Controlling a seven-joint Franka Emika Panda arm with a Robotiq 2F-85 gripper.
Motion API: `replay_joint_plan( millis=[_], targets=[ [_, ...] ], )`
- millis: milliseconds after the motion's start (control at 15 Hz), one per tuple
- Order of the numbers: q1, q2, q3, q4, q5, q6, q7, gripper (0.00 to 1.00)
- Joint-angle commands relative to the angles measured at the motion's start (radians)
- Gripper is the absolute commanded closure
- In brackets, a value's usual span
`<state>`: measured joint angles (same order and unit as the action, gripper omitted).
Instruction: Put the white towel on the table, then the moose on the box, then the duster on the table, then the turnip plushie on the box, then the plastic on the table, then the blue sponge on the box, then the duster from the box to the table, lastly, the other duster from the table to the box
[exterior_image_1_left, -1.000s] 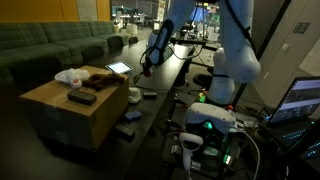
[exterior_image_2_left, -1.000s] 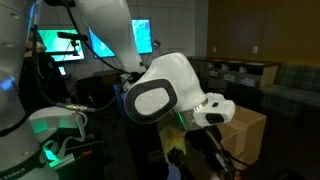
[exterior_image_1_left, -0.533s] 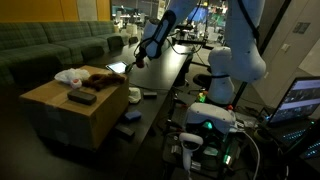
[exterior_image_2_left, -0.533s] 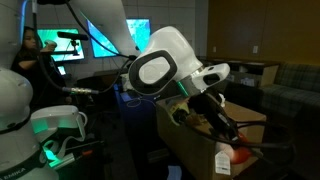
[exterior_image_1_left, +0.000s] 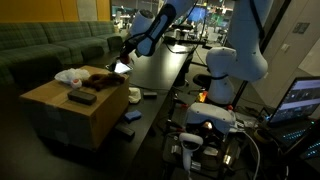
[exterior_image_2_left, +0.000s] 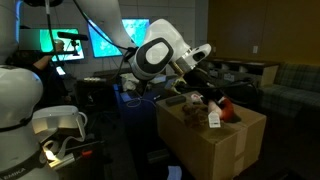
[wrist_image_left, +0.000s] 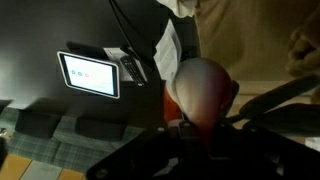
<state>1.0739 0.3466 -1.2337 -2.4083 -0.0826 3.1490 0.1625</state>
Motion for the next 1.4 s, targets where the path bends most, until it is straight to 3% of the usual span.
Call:
replay_joint_plan(
  millis=[0,267,533,933,1000,1133,1333],
  targets=[
    [0.059,-0.026,-0.016,0.033,0.008,0.006,0.02,0.97],
    [0.06,-0.036,0.032,0.06,0.004,-0.004,0.028,0.97],
    [0.045,-0.081,0.096,0.103,-0.047,-0.149,-0.053,0.97],
    [0.036,-0.023,0.159,0.239,-0.032,-0.339,-0.129,0.97],
    [-0.031,-0.039,0.224,0.262,-0.115,-0.361,-0.077,0.97],
    [-0.108,-0.027,0.308,0.303,-0.15,-0.392,-0.077,0.97],
    [-0.28,-0.004,0.475,0.365,-0.18,-0.402,-0.067,0.97]
  ],
)
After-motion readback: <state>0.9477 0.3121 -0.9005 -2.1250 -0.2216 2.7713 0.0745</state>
